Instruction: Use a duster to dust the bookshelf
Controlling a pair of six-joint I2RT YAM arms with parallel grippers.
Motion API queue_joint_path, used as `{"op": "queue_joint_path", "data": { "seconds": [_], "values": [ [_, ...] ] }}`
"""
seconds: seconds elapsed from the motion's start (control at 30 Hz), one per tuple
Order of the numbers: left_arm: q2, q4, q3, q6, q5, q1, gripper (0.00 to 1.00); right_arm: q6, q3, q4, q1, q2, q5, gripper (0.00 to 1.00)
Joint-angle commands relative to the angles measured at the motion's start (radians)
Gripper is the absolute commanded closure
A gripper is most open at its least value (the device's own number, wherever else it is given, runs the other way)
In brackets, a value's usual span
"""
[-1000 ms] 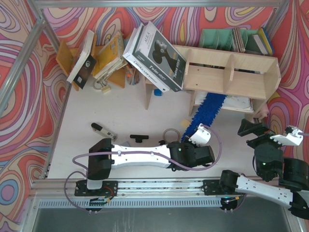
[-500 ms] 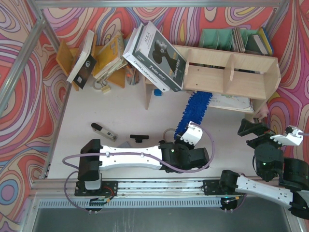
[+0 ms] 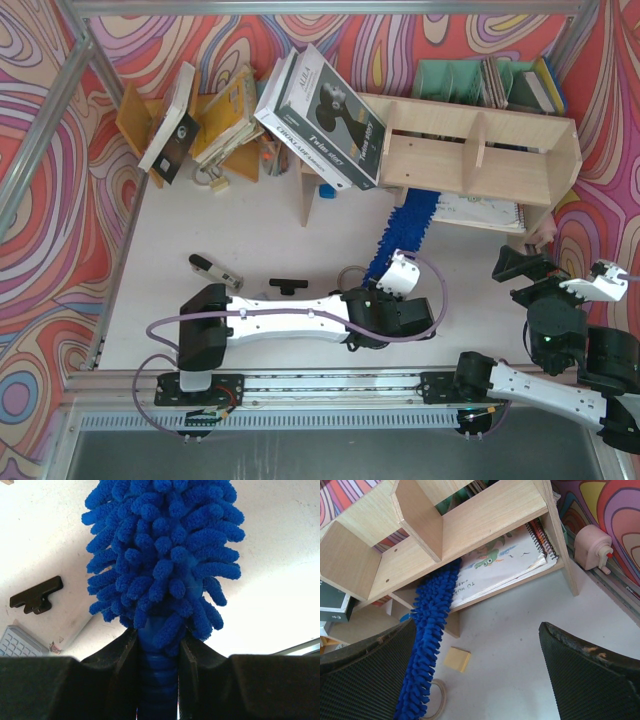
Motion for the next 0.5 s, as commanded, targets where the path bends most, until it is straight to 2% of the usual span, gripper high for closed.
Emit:
{"op": "queue_joint_path", "data": {
  "seconds": [0.0,0.2,0.33,0.47],
  "values": [
    [-0.064,0.007,-0.006,0.01,-0.088,-0.005,1.0,-0.012,-0.005,0.006,0.009,-0.008,0.021,0.03],
    [-0.127,0.056,-0.009,0.088,-0.25,-0.052,1.0,-0.011,-0.005,0.007,0.01,-0.002,0.023,0.03],
    [-0.11,0.046,-0.025,0.071,-0.221,-0.05,1.0,-0.012,-0.005,0.007,0.01,0.003,0.024,0.03],
    [-0.082,0.074,-0.078,0.044,-0.1,-0.039,1.0,-0.012,-0.006,0.007,0.01,0.0,0.023,0.03]
  ]
}}
